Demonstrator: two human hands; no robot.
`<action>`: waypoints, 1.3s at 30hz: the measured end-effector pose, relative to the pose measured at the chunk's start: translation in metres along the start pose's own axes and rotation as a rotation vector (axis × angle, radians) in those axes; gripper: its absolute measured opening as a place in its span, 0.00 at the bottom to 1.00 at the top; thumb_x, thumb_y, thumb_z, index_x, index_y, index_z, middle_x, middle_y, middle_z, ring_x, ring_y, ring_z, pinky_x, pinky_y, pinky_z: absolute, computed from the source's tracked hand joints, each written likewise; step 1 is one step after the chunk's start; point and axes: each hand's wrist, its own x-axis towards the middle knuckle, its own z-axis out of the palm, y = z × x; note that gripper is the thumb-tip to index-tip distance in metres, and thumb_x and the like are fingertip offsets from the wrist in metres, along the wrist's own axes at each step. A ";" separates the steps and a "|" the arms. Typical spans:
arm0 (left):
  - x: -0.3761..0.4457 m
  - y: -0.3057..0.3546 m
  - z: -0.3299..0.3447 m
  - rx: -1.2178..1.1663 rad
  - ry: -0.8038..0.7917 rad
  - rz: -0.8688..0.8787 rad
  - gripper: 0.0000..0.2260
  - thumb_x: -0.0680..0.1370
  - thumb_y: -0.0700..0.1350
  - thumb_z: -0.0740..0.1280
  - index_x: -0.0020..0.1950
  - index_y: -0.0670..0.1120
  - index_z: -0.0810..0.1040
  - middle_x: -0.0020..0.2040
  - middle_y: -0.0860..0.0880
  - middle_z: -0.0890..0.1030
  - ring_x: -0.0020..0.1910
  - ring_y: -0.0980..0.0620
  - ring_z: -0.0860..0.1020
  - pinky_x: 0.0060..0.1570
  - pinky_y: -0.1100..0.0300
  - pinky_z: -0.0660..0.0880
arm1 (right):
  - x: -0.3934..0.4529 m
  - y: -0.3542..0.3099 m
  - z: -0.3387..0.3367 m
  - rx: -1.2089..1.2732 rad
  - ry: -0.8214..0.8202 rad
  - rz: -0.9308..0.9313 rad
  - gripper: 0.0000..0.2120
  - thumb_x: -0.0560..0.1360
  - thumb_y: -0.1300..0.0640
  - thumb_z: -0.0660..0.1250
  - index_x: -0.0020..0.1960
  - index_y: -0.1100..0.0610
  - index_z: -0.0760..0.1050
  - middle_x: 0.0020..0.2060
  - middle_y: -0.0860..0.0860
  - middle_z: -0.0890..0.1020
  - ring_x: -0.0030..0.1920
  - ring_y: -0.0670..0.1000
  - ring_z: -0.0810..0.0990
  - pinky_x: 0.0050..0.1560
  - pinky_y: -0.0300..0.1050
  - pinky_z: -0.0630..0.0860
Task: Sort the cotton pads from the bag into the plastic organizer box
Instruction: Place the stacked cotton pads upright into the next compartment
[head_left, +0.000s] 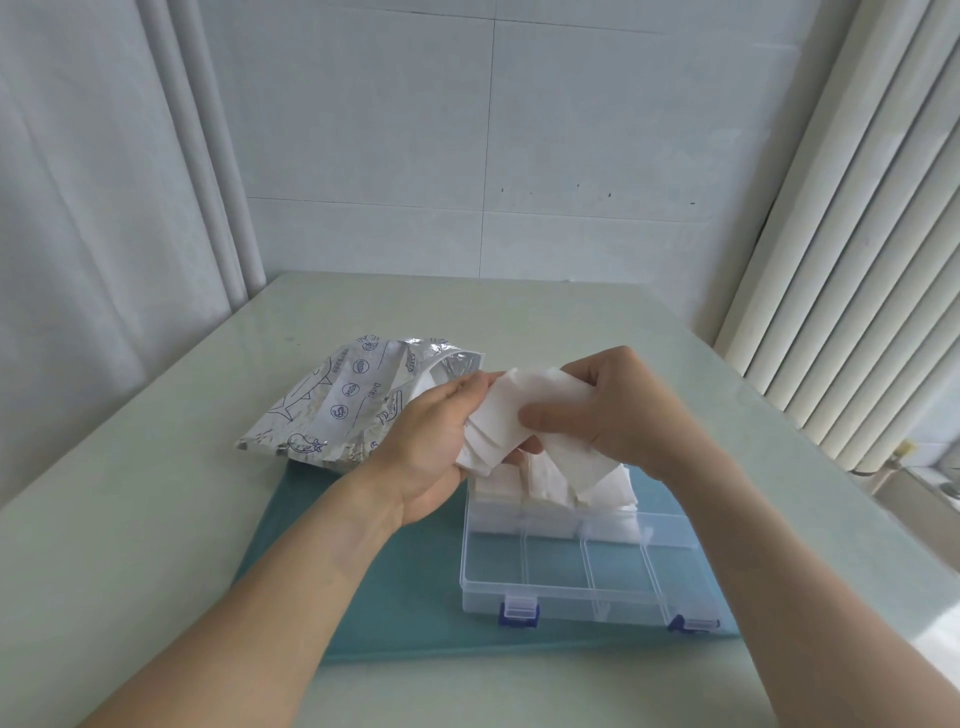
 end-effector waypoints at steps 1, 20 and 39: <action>0.000 0.001 0.000 -0.012 0.001 -0.008 0.16 0.85 0.46 0.55 0.61 0.38 0.78 0.46 0.38 0.84 0.40 0.42 0.83 0.36 0.56 0.79 | 0.000 0.000 0.001 0.012 0.011 -0.022 0.12 0.69 0.57 0.77 0.30 0.56 0.78 0.19 0.43 0.71 0.20 0.43 0.66 0.22 0.32 0.62; 0.005 0.008 -0.006 -0.312 0.055 -0.155 0.17 0.82 0.51 0.60 0.47 0.41 0.81 0.42 0.43 0.81 0.38 0.45 0.78 0.31 0.58 0.72 | 0.000 0.009 -0.024 0.623 -0.237 0.122 0.10 0.72 0.64 0.73 0.52 0.66 0.81 0.38 0.59 0.82 0.35 0.53 0.81 0.32 0.43 0.78; 0.005 0.004 -0.007 -0.374 -0.008 -0.260 0.08 0.79 0.47 0.66 0.44 0.44 0.75 0.44 0.43 0.79 0.36 0.46 0.79 0.33 0.55 0.76 | 0.001 0.009 -0.022 0.601 -0.274 0.098 0.13 0.68 0.61 0.75 0.51 0.63 0.81 0.39 0.57 0.82 0.36 0.53 0.81 0.33 0.44 0.76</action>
